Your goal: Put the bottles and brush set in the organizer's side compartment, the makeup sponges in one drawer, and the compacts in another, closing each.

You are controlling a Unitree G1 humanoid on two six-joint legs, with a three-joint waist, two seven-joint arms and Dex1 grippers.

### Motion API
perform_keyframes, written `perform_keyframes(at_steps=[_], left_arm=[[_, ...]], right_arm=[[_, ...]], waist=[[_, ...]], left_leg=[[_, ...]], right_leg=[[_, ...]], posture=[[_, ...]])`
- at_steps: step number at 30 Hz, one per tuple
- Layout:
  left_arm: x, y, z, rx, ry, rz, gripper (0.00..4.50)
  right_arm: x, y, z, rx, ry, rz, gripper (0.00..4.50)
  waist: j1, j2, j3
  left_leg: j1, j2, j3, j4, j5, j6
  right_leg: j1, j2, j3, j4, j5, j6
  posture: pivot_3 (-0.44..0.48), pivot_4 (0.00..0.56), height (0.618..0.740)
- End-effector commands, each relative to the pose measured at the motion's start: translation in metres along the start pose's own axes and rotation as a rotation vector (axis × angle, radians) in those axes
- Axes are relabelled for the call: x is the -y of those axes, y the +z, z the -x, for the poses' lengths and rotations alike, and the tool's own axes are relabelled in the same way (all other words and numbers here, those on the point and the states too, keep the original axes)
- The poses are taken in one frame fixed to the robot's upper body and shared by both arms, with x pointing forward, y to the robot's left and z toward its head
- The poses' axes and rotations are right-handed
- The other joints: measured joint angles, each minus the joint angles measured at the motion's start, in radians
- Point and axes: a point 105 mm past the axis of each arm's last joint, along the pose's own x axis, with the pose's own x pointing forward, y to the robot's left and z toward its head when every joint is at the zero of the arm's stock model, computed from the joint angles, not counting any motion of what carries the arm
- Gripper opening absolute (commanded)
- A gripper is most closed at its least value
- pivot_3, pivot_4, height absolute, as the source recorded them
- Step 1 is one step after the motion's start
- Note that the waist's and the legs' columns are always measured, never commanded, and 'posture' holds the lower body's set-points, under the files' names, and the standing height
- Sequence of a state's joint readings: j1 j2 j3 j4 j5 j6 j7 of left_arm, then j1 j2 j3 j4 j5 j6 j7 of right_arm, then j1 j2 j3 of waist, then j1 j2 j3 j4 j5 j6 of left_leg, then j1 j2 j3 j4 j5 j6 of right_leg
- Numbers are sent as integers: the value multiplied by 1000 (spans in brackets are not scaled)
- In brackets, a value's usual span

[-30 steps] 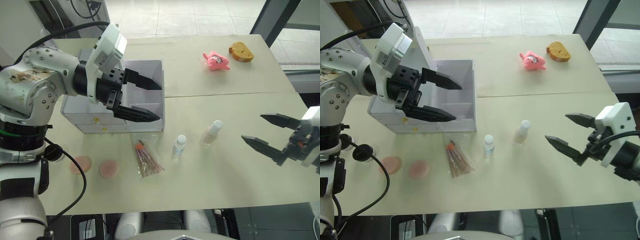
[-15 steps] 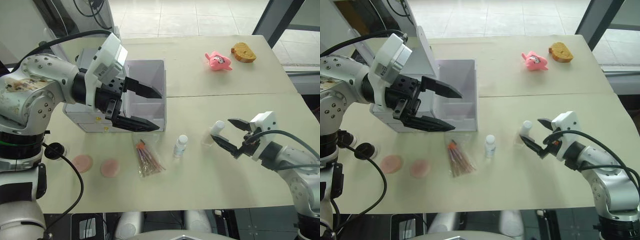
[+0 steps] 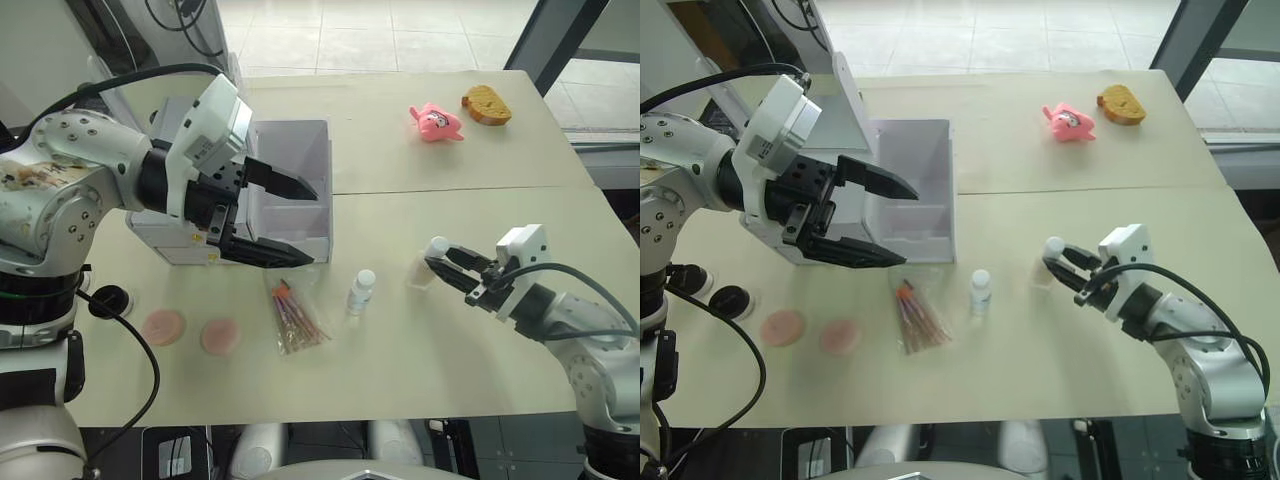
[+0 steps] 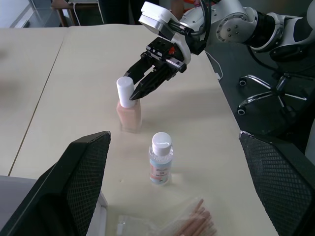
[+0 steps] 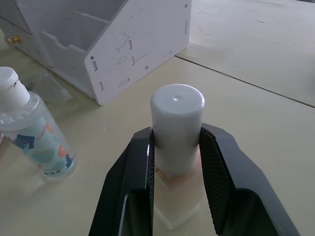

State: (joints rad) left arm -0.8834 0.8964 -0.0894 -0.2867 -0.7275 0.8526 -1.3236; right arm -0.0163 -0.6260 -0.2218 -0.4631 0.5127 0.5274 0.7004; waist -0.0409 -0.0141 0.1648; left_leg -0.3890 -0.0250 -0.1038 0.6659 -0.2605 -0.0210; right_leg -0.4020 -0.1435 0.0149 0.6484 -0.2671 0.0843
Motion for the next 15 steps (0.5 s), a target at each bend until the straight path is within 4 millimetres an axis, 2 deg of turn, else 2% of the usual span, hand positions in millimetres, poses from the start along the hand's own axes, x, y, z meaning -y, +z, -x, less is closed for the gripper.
perform_keyframes(at_steps=[1, 9, 11, 13, 15], left_arm=[[2, 6, 2, -2, 9, -43, 4500], [-2, 7, 4, -7, 16, -43, 4500], [-2, 6, 3, -10, 15, -42, 4500], [-1, 3, 3, -17, 14, -40, 4500], [-1, -1, 4, -25, 12, -37, 4500]], right_arm=[[-2, 10, 1, 39, 8, 29, 1001], [3, 17, 5, 70, 23, -5, 1001], [6, 15, 6, 56, 8, 19, 1721], [6, 15, 6, 49, 6, 35, 2198], [3, 15, 6, 48, 16, 37, 2198]], waist=[[0, 0, 0], [1, 0, 0], [1, 0, 0], [1, 0, 0], [1, 0, 0]], left_leg=[[0, 0, 0, 0, 0, 0], [0, 0, 0, 0, 0, 0], [0, 0, 0, 0, 0, 0], [0, 0, 0, 0, 0, 0], [0, 0, 0, 0, 0, 0]], right_leg=[[0, 0, 0, 0, 0, 0], [0, 0, 0, 0, 0, 0], [0, 0, 0, 0, 0, 0], [0, 0, 0, 0, 0, 0], [0, 0, 0, 0, 0, 0]], posture=[[0, 150, 740], [0, 150, 740], [0, 150, 740], [0, 150, 740], [0, 150, 740]])
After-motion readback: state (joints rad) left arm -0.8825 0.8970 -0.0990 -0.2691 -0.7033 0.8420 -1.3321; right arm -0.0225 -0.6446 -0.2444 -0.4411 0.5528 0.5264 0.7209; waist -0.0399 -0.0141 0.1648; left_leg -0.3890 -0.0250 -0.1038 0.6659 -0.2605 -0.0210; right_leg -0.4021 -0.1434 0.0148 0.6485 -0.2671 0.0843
